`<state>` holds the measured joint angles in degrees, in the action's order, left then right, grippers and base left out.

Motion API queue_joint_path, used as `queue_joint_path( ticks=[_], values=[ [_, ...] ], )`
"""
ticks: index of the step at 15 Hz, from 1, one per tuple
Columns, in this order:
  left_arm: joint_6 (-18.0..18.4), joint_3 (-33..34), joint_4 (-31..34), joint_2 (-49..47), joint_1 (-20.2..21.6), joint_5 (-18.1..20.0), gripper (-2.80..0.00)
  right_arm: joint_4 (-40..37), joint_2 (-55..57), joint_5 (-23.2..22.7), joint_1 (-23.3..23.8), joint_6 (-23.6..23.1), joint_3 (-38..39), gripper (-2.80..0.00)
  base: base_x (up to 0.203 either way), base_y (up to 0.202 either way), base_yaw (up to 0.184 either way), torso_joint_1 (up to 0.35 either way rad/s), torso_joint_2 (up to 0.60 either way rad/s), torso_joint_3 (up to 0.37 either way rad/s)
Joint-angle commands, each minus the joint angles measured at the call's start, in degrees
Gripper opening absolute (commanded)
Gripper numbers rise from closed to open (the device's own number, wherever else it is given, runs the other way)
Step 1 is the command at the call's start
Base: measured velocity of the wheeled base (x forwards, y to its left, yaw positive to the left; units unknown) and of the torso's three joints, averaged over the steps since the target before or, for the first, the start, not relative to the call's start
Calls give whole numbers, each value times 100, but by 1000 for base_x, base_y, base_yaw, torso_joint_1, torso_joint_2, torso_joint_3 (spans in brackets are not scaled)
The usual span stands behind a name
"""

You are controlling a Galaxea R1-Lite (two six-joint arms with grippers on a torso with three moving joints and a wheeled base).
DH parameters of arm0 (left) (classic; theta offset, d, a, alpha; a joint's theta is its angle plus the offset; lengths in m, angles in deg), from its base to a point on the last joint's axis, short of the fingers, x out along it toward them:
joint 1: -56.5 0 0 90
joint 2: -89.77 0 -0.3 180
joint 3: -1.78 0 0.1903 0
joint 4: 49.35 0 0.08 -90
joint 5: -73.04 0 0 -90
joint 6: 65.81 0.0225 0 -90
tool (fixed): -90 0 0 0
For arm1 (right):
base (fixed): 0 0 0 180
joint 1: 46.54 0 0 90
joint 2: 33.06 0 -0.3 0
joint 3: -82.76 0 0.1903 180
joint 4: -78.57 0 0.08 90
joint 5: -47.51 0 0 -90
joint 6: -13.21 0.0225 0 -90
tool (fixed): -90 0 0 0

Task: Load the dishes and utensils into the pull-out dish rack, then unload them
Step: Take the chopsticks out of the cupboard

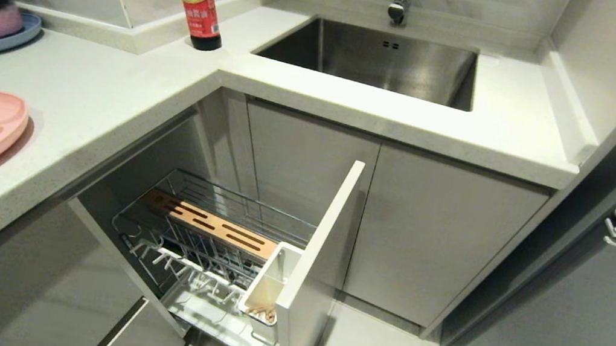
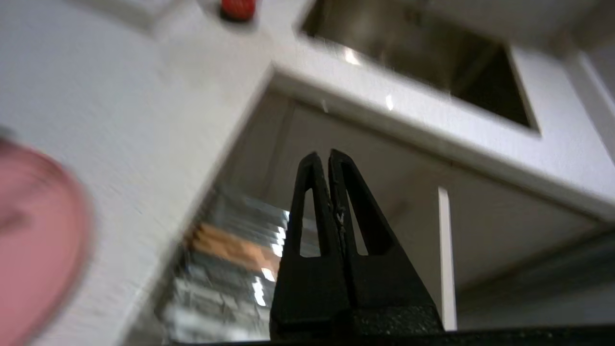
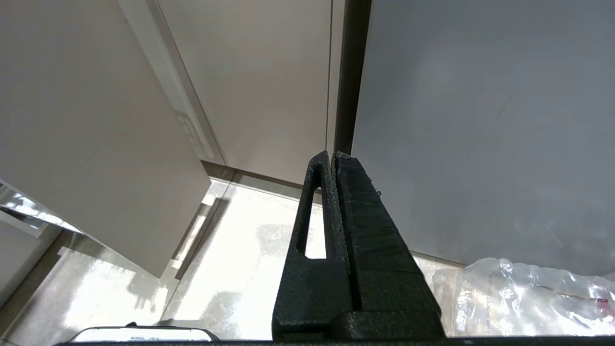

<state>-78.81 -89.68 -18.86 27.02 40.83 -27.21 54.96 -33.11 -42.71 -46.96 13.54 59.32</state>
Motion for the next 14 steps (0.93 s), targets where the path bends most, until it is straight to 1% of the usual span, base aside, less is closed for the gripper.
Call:
queue_joint_path(
  ticks=[1, 2, 4, 7, 8, 9, 10, 12, 14],
  values=[
    [-130, -77, 566, -755, -505, -74, -280, 4, 0, -3, -1, 2, 1, -280, 0, 0, 0, 0, 0, 0],
    [-240, -109, 878, -1007, -657, -97, -280, 2, 5, -4, -2, 2, 1, -280, 0, 0, 0, 0, 0, 0],
    [-397, -235, 1445, -1549, -795, -113, -280, -1, 5, 0, -2, 2, 0, -280, 0, 0, 0, 0, 0, 0],
    [-558, -541, 2349, -2285, -828, -98, -280, -2, 5, -4, -2, 2, -1, -280, 0, 0, 0, 0, 0, 0],
    [-589, -681, 2797, -2542, -831, -52, -280, -2, 5, -4, -2, 2, 7, -280, 0, 0, 0, 0, 0, 0],
    [-605, -818, 3178, -2734, -832, 59, -280, -2, 5, -4, -2, 2, -1, -280, 0, 0, 0, 0, 0, 0],
    [-618, -948, 3469, -2955, -833, 255, -280, -2, 5, -4, -2, 2, -1, -280, 0, 0, 0, 0, 0, 0],
    [-688, -1170, 3822, -3394, -833, 788, -280, 5, 4, -4, 5, 2, -1, -280, 0, 0, 0, 0, 0, 0],
    [-716, -1342, 4134, -3800, -820, 1124, -280, -2, 5, 4, -2, 2, -1, -280, 0, 0, 0, 0, 0, 0]
  ],
)
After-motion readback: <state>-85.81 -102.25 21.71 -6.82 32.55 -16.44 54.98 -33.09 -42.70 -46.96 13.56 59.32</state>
